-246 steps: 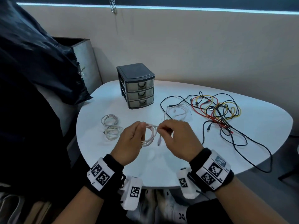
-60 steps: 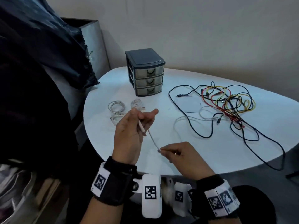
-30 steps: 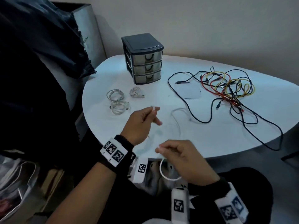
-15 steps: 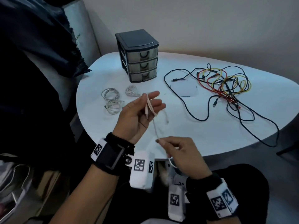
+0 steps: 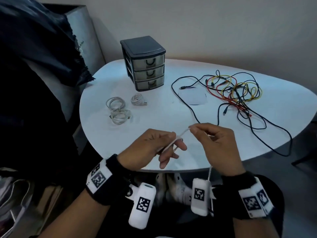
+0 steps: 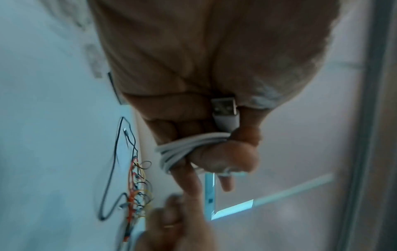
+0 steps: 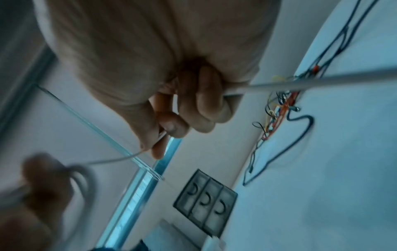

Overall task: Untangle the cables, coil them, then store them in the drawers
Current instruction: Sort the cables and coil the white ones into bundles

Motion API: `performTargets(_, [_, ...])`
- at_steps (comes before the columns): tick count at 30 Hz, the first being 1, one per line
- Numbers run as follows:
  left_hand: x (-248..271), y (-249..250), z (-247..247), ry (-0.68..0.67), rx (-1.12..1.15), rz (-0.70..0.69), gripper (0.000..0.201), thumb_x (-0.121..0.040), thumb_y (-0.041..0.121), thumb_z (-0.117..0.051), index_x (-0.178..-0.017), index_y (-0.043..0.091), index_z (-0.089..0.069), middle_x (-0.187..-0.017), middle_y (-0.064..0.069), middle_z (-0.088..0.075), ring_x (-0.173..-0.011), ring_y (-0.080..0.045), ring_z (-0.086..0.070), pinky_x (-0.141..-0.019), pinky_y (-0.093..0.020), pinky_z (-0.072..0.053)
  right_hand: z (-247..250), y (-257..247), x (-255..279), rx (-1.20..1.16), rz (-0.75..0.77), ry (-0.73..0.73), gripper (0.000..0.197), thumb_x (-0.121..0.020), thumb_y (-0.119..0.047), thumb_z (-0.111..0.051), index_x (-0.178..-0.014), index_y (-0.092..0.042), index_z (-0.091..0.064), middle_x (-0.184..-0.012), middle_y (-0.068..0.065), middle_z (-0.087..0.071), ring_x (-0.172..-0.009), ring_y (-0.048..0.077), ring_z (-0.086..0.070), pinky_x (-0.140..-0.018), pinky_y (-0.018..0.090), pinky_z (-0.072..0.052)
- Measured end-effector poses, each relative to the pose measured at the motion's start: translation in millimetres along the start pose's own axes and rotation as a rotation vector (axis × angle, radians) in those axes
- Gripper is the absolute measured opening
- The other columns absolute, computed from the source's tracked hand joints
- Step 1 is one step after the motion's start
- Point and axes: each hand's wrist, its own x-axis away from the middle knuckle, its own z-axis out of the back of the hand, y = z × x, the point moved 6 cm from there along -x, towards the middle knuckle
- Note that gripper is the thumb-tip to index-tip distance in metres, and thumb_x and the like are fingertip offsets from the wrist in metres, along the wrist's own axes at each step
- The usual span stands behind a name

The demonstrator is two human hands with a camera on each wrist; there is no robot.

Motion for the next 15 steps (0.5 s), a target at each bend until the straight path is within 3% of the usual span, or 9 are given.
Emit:
performTargets(3, [-1.4, 19.0, 10.4, 0.094, 0.310, -0.107, 0.041, -0.096, 0.030, -0.045, -0.087, 0.008, -0.078, -0.043, 0.003, -0.038, -0.036, -0.012, -0.045, -0.081, -0.029, -0.055, -24.1, 24.4, -8.8, 0.094, -0.043, -0.088, 0.015, -0.093, -0.023, -0.067, -0.086, -0.031, -0.077, -0.079, -0.021, -0.073, -0.074, -0.004, -0.063, -0.074, 0.025, -0.051])
performTargets(5, [-5.1, 26.2, 22.4, 0.201, 0.468, -0.189, 0.041, -0.096, 0.027, -0.045, -0.090, 0.003, -0.077, -0.045, 0.002, -0.043, -0.040, -0.013, -0.050, -0.084, -0.031, -0.057, -43.3, 35.4, -3.7, 0.178, -0.067, -0.224, 0.016, -0.094, -0.028, -0.065, -0.086, -0.030, -0.079, -0.078, -0.022, -0.072, -0.072, -0.004, -0.062, -0.074, 0.029, -0.052])
performTargets(8, [-11.1, 23.1, 45.6, 0.358, 0.546, -0.256, 0.038, -0.097, 0.023, -0.042, -0.104, -0.002, -0.068, -0.057, -0.002, -0.061, -0.060, -0.018, -0.066, -0.090, -0.029, -0.056, -69.9, 33.1, 21.7, 0.254, -0.060, -0.509, 0.021, -0.097, -0.030, -0.060, -0.092, -0.023, -0.079, -0.079, -0.025, -0.072, -0.074, -0.006, -0.063, -0.073, 0.022, -0.050])
performTargets(10, [-13.9, 13.7, 61.2, 0.446, 0.391, -0.248, 0.032, -0.103, 0.020, -0.038, -0.107, 0.001, -0.064, -0.069, -0.002, -0.070, -0.076, -0.020, -0.072, -0.086, -0.025, -0.054, -77.8, 18.8, 39.9, 0.261, -0.004, -0.643, 0.025, -0.099, -0.032, -0.058, -0.087, -0.019, -0.076, -0.071, -0.014, -0.070, -0.068, -0.001, -0.061, -0.071, 0.031, -0.052])
performTargets(12, [-13.8, 2.4, 71.9, 0.521, 0.024, -0.205, 0.036, -0.107, 0.018, -0.037, -0.094, 0.008, -0.069, -0.080, 0.000, -0.075, -0.090, -0.016, -0.070, -0.079, -0.021, -0.048, -76.2, -4.5, 50.1, 0.238, 0.062, -0.711, 0.028, -0.100, -0.031, -0.055, -0.084, -0.016, -0.071, -0.066, -0.004, -0.064, -0.061, 0.011, -0.056, -0.066, 0.037, -0.049])
performTargets(14, [-12.0, -6.5, 70.4, 0.510, -0.345, -0.143, 0.043, -0.107, 0.022, -0.040, -0.082, 0.010, -0.073, -0.087, 0.005, -0.076, -0.096, 0.000, -0.064, -0.073, -0.019, -0.042, -65.4, -23.8, 48.4, 0.176, 0.071, -0.698, 0.024, -0.101, -0.024, -0.054, -0.089, -0.012, -0.071, -0.054, -0.013, -0.054, -0.050, 0.003, -0.046, -0.054, 0.017, -0.036])
performTargets(15, [-10.2, -11.6, 65.8, 0.459, -0.437, -0.098, 0.044, -0.106, 0.024, -0.041, -0.083, 0.007, -0.074, -0.086, 0.010, -0.075, -0.091, 0.008, -0.062, -0.073, -0.019, -0.040, -56.8, -31.3, 43.2, 0.141, 0.069, -0.649, 0.022, -0.101, -0.021, -0.053, -0.090, -0.013, -0.071, -0.051, -0.014, -0.048, -0.047, 0.003, -0.040, -0.051, 0.013, -0.030])
